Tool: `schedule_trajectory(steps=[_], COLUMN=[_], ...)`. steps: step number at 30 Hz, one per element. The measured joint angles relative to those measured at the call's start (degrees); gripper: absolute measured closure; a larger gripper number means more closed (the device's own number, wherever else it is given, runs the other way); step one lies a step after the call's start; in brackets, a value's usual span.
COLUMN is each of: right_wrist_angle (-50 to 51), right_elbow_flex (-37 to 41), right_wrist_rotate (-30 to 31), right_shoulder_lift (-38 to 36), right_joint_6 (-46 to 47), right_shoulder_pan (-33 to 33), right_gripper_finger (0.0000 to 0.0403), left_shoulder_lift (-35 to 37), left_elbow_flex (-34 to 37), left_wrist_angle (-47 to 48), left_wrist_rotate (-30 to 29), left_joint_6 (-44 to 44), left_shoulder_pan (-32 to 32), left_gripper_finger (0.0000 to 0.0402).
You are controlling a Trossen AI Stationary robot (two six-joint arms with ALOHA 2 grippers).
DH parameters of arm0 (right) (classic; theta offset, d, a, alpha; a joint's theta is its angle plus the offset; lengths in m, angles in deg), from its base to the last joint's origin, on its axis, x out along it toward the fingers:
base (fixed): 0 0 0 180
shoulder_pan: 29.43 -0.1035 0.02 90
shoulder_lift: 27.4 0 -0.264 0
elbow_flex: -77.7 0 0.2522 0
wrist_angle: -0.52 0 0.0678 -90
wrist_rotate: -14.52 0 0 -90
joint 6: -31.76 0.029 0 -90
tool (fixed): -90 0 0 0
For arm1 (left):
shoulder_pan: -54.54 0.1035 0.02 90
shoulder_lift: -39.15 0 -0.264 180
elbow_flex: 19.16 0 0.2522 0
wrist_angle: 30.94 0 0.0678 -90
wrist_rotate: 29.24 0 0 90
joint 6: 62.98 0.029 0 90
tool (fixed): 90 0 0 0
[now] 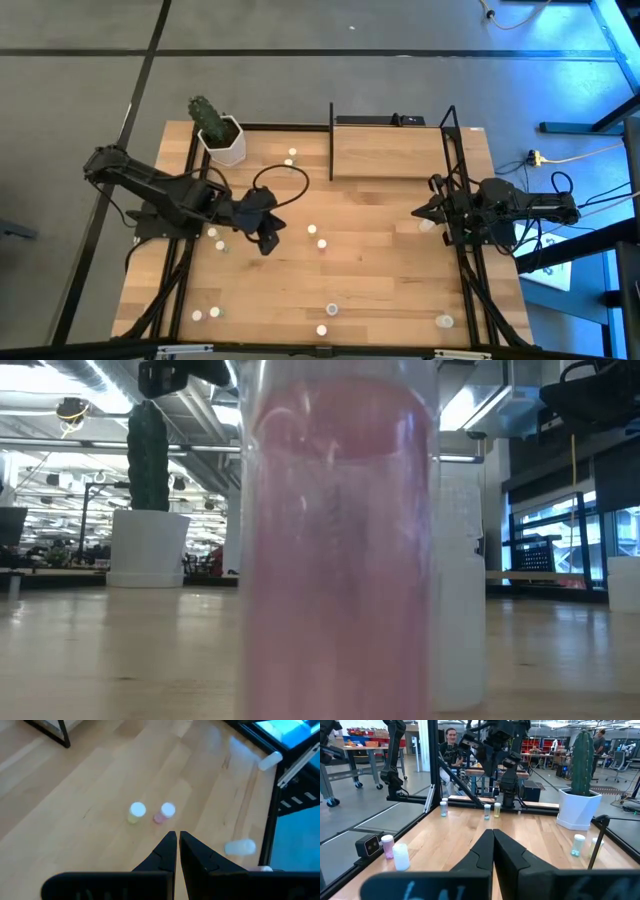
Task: Pick and place medicine bottles onto shelf by color
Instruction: Put the bottom right yellow pill bottle on the shelf
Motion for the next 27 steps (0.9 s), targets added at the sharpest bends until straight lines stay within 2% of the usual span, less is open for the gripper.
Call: schedule_trajectory(steps=[16, 19, 27], right_wrist_angle=[0.1, 0.1, 0.1], right_elbow_flex=[0.0, 0.0, 0.0], right_wrist_rotate=[0.0, 0.0, 0.0], right_shoulder_lift=[0.0, 0.0, 0.0], right_joint_6=[0.0, 0.0, 0.0], right_shoulder_pan=[0.0, 0.0, 0.0], right_gripper_finger=[0.0391, 0.0391, 0.0391], left_shoulder_lift=[0.0, 0.0, -1.0], left_elbow_flex=[0.0, 0.0, 0.0], left_wrist_angle=[-2.0, -2.6, -3.5], left_wrist_rotate=[-0.1, -0.1, 1.0], left_joint_6=[-1.4, -1.3, 1.2], left_shoulder_pan=[0.4, 0.4, 0.9], left_gripper_finger=[0.0378, 0.0344, 0.0212])
